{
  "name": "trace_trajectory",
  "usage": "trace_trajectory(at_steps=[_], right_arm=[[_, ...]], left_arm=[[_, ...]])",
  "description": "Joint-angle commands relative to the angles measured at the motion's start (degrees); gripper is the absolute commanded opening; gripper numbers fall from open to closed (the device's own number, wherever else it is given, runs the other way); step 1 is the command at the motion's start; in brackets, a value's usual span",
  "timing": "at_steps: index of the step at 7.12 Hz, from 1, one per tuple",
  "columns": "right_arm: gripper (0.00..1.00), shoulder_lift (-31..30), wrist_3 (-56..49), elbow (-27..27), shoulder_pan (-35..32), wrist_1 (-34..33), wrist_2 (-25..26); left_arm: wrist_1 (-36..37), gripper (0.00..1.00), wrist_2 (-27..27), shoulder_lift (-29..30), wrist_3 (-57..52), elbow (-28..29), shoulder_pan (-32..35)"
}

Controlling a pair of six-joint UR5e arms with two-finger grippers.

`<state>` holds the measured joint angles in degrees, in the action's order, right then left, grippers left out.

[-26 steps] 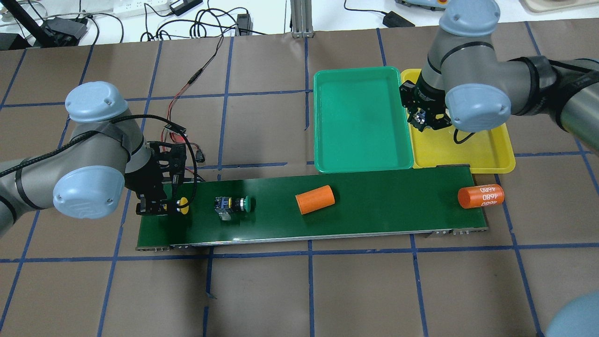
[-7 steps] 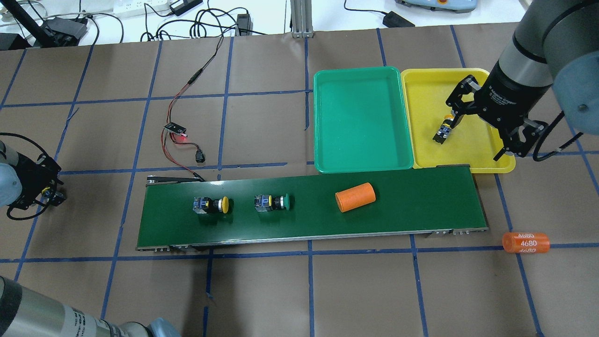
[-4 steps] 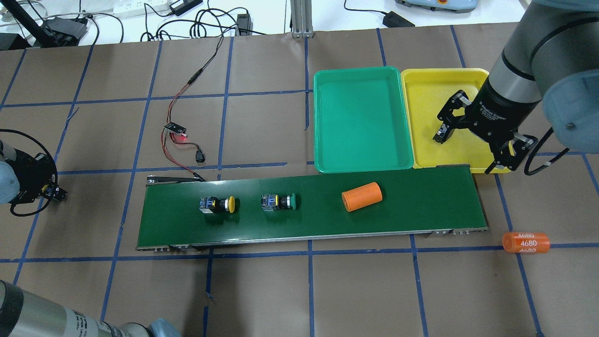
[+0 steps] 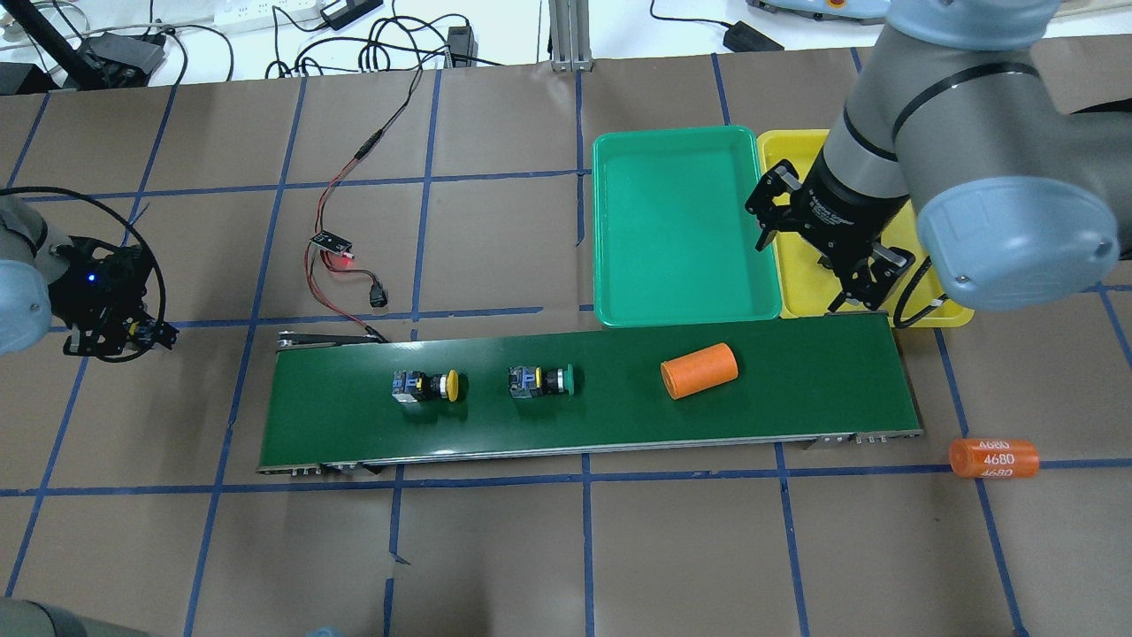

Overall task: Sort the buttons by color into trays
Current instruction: 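Lower right gripper onto green-capped button on belt while left places button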

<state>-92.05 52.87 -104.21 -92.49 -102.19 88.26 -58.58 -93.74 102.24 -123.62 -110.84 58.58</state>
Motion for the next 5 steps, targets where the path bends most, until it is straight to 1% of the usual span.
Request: trace_trajectory(at_steps=[1, 2, 3, 4, 5], right_arm=[[1.00, 1.3, 4.0, -0.2, -3.0, -0.6, -1.8], [1.00, 1.3, 6.8, -0.7, -3.4, -0.6, -4.9], [1.00, 1.3, 8.5, -1.8, -3.4, -0.6, -5.4], [1.00, 1.3, 9.3, -3.4, -3.6, -1.9, -5.4], [1.00, 1.6, 11.7, -5.1, -5.2, -5.5, -5.2]], left_arm=[[-11.3, 0.00, 0.0, -8.5, 19.9, -1.0, 10.2], [-11.9, 0.00, -0.7, -11.2, 28.9, -3.0, 16.7], [-11.8, 0.00, -0.6, -12.5, 34.0, -5.8, 20.7], [-10.4, 0.03, 0.0, -12.9, 36.7, -9.2, 22.8], [-7.0, 0.10, 0.1, -11.6, 37.5, -10.2, 24.1]])
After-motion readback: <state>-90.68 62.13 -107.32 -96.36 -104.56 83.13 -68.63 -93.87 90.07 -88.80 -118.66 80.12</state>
